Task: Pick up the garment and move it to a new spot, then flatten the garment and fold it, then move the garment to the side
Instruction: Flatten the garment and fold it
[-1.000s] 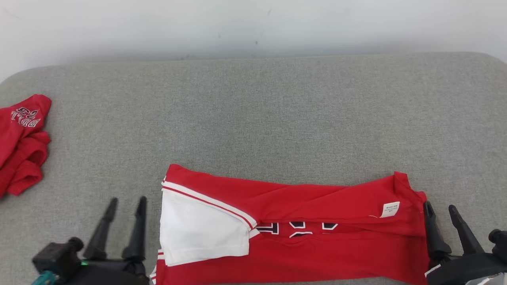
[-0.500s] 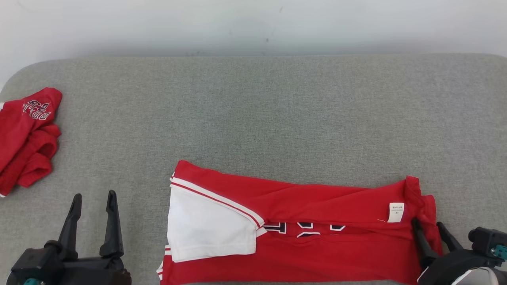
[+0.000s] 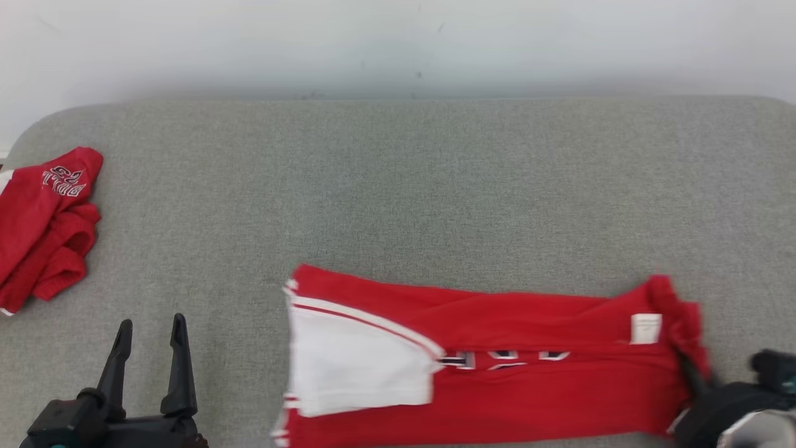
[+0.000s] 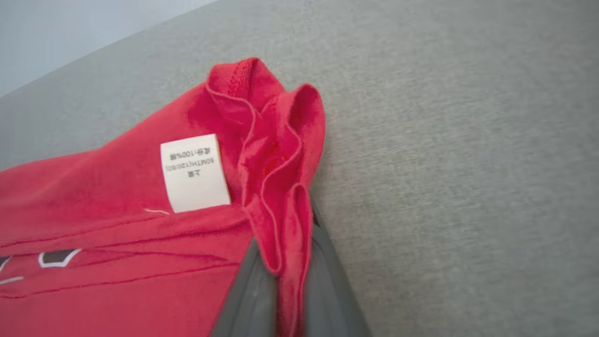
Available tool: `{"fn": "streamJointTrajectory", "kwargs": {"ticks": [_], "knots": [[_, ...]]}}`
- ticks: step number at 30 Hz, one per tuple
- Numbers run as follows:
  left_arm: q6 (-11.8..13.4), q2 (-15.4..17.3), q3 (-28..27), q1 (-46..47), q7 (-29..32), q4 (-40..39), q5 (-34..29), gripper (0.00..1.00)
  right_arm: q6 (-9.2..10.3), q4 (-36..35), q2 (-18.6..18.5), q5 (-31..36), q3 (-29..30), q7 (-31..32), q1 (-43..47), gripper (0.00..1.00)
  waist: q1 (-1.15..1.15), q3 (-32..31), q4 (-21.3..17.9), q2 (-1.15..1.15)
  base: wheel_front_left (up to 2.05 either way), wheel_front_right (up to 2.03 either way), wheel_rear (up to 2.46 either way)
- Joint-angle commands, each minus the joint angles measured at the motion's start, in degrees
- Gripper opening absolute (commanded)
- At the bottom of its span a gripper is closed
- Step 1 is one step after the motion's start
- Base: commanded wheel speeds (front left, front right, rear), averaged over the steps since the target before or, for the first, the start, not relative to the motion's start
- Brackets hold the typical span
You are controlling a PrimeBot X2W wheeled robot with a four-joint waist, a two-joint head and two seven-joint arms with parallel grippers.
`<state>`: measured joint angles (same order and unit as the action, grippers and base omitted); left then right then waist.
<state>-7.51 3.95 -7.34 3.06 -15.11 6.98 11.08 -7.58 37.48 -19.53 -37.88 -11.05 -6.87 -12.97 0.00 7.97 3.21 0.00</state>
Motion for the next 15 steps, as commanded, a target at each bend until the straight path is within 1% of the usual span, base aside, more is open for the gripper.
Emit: {"fn": "streamJointTrajectory", "kwargs": {"ticks": [1,5,7,8,10,15], "knots": [[0.1,-0.1,-0.1,-0.8,0.0,0.1,-0.2,1.0,0.19,1.0,-2.1,-1.0,1.5,-0.9,-0.6,0.0,0.0,-0.4,-0.2,0.0,0.0,0.0,0.0],[0.1,-0.3,-0.2,-1.2,0.0,0.1,-0.3,1.0,0.19,3.2,-4.8,-2.3,4.0,-1.9,-1.4,0.0,0.0,-0.9,-0.6,0.0,0.0,0.0,0.0],[0.1,-0.4,-0.4,-1.3,0.0,-0.2,-0.3,1.0,0.19,4.1,-6.6,-2.6,5.6,-2.3,-1.6,0.0,0.0,-1.0,-0.8,0.0,0.0,0.0,0.0],[0.1,-0.5,-0.6,-1.4,0.0,-0.4,-0.3,1.0,0.19,4.9,-8.2,-2.8,7.1,-2.4,-2.0,0.0,0.0,-1.1,-1.1,0.0,0.0,0.0,0.0],[0.1,-0.5,-0.8,-1.5,0.0,-0.4,-0.1,1.0,0.19,5.2,-9.3,-2.3,8.1,-2.4,-2.1,0.0,0.0,-1.1,-1.5,0.0,0.0,0.0,0.0],[0.1,-0.7,-1.1,-1.7,0.0,-0.6,-0.2,1.0,0.18,3.5,-10.0,-0.5,10.1,-1.4,-2.1,0.0,0.0,-1.2,-2.3,0.0,0.0,0.0,0.0]]}}
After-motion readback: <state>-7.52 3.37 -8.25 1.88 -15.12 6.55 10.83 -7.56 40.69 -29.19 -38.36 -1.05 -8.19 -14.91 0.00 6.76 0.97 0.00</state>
